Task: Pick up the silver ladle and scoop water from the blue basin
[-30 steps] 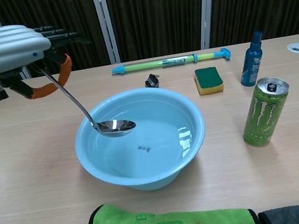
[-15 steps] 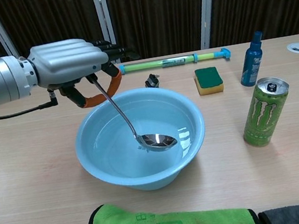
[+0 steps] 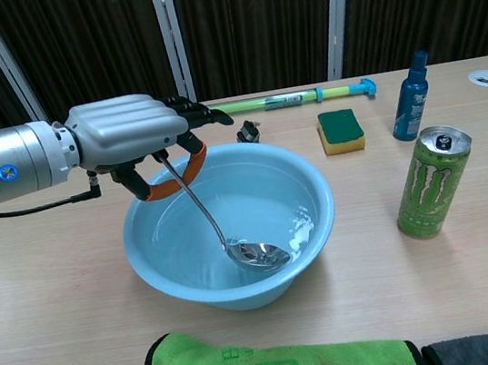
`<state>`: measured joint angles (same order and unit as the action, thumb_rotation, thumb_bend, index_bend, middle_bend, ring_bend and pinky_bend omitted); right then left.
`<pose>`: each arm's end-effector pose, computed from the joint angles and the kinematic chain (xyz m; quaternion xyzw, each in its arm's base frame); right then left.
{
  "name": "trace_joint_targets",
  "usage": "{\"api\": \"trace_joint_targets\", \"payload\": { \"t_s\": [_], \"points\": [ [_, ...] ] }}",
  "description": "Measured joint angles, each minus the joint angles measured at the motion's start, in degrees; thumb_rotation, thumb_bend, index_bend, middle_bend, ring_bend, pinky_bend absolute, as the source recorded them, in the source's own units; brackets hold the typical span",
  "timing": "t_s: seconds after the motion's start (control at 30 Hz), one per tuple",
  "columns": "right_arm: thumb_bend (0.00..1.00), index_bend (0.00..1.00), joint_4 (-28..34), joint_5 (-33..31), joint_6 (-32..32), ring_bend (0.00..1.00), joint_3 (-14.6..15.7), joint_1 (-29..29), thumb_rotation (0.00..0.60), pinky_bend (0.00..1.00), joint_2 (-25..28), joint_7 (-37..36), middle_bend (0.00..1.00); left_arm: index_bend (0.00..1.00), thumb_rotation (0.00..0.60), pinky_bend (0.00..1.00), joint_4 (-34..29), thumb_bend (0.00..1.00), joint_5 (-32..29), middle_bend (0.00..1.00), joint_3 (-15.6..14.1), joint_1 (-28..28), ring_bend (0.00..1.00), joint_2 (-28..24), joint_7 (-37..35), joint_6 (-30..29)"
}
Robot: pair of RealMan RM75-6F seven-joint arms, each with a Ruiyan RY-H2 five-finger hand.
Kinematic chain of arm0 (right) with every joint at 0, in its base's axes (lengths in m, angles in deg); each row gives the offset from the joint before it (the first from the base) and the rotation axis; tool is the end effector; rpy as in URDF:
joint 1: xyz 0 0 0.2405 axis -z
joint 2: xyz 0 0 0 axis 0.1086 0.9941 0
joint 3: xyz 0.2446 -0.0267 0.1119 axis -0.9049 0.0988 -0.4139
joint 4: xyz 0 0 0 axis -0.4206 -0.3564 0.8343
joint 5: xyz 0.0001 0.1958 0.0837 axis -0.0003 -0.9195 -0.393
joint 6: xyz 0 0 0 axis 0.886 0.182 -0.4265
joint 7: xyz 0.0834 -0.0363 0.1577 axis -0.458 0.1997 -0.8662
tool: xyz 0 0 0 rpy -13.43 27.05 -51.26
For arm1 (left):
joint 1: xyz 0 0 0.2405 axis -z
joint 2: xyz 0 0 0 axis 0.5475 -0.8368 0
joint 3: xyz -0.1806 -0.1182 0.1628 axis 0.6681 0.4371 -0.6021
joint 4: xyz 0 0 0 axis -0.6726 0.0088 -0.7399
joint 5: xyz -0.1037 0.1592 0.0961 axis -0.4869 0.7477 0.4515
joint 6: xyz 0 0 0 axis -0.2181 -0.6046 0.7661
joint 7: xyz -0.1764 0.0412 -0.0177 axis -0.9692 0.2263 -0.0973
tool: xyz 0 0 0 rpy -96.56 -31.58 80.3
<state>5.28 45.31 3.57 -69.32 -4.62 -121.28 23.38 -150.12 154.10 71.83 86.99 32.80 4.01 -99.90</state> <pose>-0.3682 -0.1809 0.2200 0.5441 -0.4348 0.3549 0.6236 -0.0985 0.3955 -0.0501 -0.8839 -0.1341 -0.3240 0.3093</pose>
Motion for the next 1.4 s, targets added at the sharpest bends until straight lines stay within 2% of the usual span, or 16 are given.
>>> {"api": "trace_joint_targets", "payload": {
  "t_s": [0.4,0.7,1.1,1.4],
  "points": [
    [0.00,0.00,0.2,-0.8,-0.2,0.00,-0.3,-0.1,0.600,0.00,-0.2,0.9,0.00,0.65,0.600,0.00,4.7,0.48,-1.2,0.00,-0.7,-0.7,0.00,0.6,-0.1,-0.7],
    [0.00,0.00,0.3,-0.9,0.1,0.00,-0.3,0.1,0.600,0.00,-0.3,1.2,0.00,0.65,0.600,0.00,6.5,0.48,-1.5,0.00,-0.4,-1.0,0.00,-0.1,3.3,-2.3],
    [0.00,0.00,0.4,-0.5,0.3,0.00,-0.2,0.2,0.600,0.00,-0.1,1.0,0.00,0.65,0.600,0.00,4.8,0.48,0.0,0.00,1.0,-0.7,0.00,-1.4,11.2,-6.7],
    [0.00,0.00,0.8,0.6,0.6,0.00,0.3,0.3,0.600,0.00,0.1,0.7,0.00,0.65,0.600,0.00,0.9,0.48,0.2,0.00,2.7,-0.3,0.00,-3.4,17.4,-9.3]
  ]
}}
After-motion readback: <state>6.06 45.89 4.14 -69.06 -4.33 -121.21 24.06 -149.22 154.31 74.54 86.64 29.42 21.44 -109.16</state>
